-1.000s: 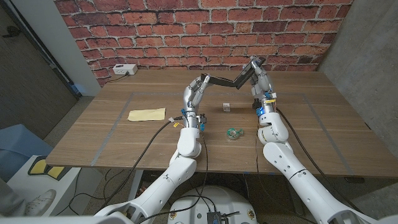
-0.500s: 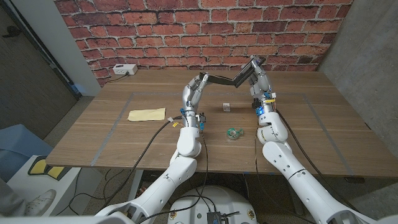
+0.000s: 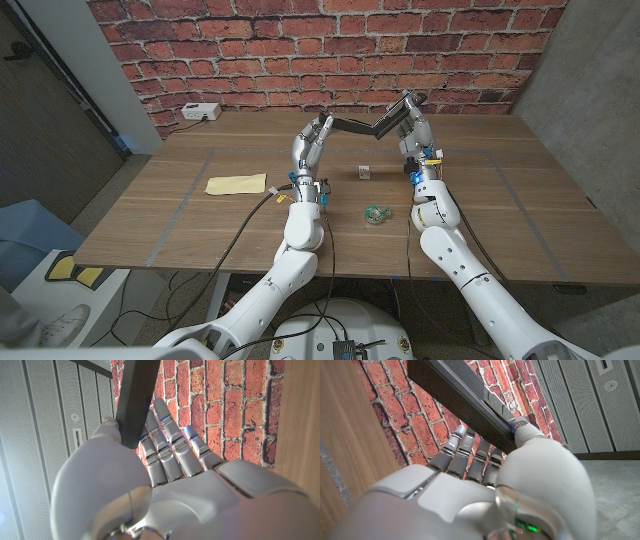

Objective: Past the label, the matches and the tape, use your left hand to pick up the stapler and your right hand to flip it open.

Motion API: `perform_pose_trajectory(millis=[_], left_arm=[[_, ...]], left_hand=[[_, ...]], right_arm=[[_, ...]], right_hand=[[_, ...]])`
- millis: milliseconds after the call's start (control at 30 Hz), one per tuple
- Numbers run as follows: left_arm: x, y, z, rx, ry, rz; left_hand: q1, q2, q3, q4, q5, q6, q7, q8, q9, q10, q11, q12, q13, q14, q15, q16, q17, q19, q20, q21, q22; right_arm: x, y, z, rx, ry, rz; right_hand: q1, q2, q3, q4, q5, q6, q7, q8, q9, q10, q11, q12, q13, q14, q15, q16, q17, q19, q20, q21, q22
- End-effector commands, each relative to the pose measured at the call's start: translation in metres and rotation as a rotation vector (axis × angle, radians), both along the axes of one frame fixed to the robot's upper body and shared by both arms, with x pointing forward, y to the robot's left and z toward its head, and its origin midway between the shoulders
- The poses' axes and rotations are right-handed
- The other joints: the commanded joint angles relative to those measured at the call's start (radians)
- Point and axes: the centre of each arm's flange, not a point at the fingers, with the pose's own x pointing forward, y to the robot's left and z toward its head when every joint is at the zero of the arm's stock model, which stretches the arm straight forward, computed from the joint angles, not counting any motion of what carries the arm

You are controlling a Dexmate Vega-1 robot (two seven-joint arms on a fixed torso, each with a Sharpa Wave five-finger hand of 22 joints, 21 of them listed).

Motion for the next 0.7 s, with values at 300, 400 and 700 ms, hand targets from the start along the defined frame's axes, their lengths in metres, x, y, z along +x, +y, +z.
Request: perform_pose_trajectory(millis=[300,400,700], left_arm=[[0.003,0.001,0.002,-0.013,-0.005,-0.007],[0.003,0.001,0.002,-0.014,-0.008,-0.006],[0.004,0.003,0.005,0.003,-0.017,0.012]], left_hand=[[0.136,0.14,0.11,-0.1,0.005,0.023,-0.017,0.001,0.001,0.019,-0.005,-0.004,0.001,-0.005,-0.07,-0.003,-0.001,0.006,-0.007,-0.004,0.003],[0.136,0.14,0.11,-0.101,0.005,0.024,-0.017,0.001,0.001,0.02,-0.005,-0.005,0.001,-0.004,-0.07,-0.003,-0.002,0.006,-0.007,-0.004,0.003],[0.136,0.14,0.11,-0.102,0.005,0.024,-0.015,0.001,-0.001,0.021,-0.005,-0.008,0.004,0.0,-0.07,-0.004,-0.004,0.012,-0.005,-0.004,0.002]], right_arm=[[0.005,0.009,-0.008,0.082,0.07,0.16],[0.003,0.011,-0.008,0.096,0.076,0.192],[-0.008,0.02,-0.002,0.111,0.073,0.277]], right_hand=[[0.066,0.079,0.022,0.015,0.009,0.029,-0.069,-0.004,0.003,0.056,-0.093,-0.016,-0.005,0.013,-0.182,-0.009,0.014,0.001,-0.017,0.02,0.003],[0.066,0.08,0.023,0.015,0.009,0.027,-0.069,-0.004,0.003,0.054,-0.093,-0.017,-0.005,0.017,-0.182,-0.009,0.016,0.004,-0.016,0.023,0.003],[0.068,0.083,0.031,0.014,0.009,0.015,-0.069,-0.006,0.004,0.044,-0.093,-0.021,-0.006,0.016,-0.182,-0.018,0.019,0.001,-0.017,0.028,0.003]])
